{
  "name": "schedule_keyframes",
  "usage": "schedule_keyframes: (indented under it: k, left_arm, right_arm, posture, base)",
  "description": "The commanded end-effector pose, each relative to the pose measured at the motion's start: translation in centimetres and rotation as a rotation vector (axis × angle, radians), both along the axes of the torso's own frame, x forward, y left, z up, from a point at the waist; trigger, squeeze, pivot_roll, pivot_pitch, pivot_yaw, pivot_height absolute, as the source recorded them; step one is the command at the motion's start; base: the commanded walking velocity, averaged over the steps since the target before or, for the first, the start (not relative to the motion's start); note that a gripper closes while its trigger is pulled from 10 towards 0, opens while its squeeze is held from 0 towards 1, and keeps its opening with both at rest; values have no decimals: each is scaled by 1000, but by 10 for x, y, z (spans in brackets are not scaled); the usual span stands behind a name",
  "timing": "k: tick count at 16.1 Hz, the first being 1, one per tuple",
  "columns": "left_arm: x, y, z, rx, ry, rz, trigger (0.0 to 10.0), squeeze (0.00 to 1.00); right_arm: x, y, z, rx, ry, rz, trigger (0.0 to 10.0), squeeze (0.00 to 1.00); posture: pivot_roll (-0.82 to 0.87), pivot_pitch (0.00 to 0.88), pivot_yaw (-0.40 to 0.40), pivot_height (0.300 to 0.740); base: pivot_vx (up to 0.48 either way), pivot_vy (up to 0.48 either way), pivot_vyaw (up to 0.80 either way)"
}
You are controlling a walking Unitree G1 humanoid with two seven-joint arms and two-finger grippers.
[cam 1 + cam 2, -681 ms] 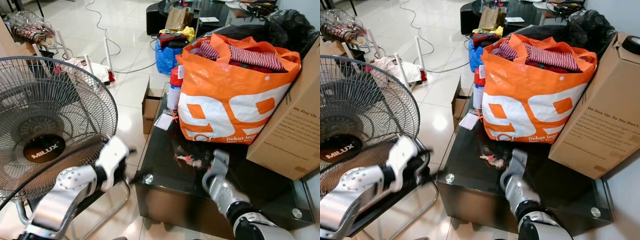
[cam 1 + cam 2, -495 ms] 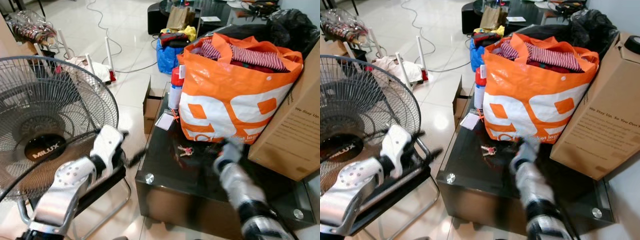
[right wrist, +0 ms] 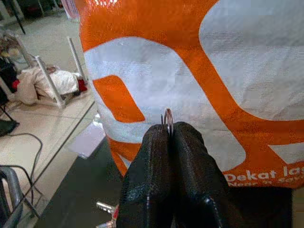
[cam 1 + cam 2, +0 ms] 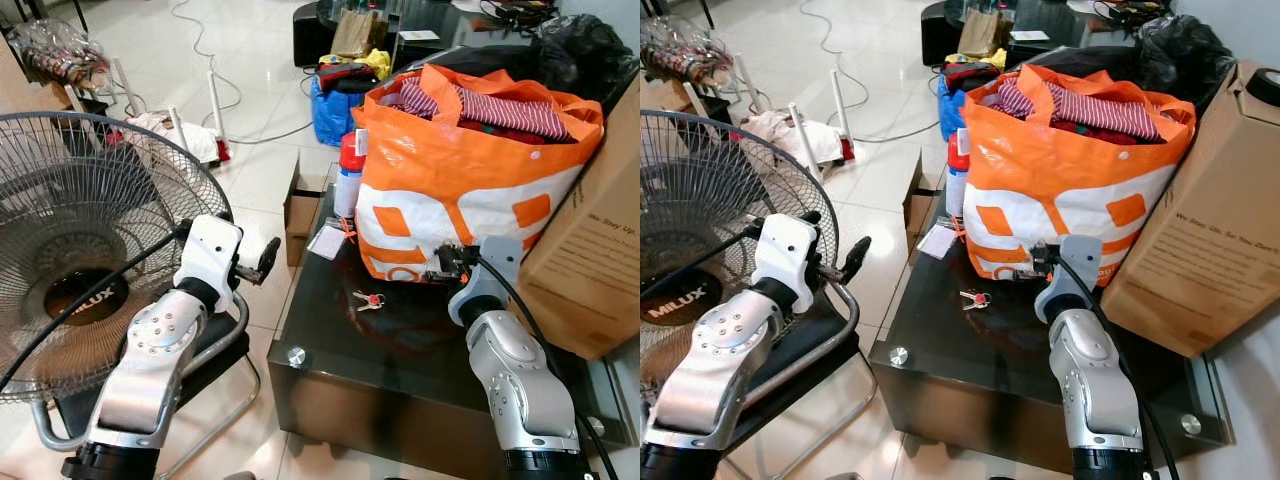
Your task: Hang keys on a hook
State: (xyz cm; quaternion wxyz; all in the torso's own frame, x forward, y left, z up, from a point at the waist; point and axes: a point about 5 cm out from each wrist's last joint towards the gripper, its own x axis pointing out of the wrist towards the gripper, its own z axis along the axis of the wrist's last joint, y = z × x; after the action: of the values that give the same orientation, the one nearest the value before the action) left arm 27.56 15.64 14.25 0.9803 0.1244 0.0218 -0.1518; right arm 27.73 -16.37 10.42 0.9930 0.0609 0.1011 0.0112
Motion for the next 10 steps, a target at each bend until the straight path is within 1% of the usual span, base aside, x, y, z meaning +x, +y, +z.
schedule_keyframes:
  k: [1,2,3,7,10]
  left_arm:
    - [1,2,0,9,-5,22,10000,0]
    - [1,3,-1,6,-3,32,10000,0]
    - [1,2,-2,2,-2,32,10000,0]
    - [2,5,-10,-23,12,56,10000,0]
    - [2,7,-10,-19,6,63,10000,0]
  right_arm:
    - [2,1,4,-17,-4,6,10000,0]
    - [4,3,6,-52,-6,24,10000,0]
    - [5,1,6,-68,-4,17,10000,0]
    - [-1,-2,3,-91,14,-37,10000,0]
    - [3,0,4,-128,5,-28,10000,0]
  posture:
    - [-7,0,-29,740]
    - [-2,0,-33,740]
    - [-3,0,-35,740]
    - [-38,0,-24,740]
    - [-18,0,-45,740]
  base:
    - [-255,0,0]
    - [-277,0,0]
    - [-296,0,0]
    - [-318,0,0]
    - [-306,0,0]
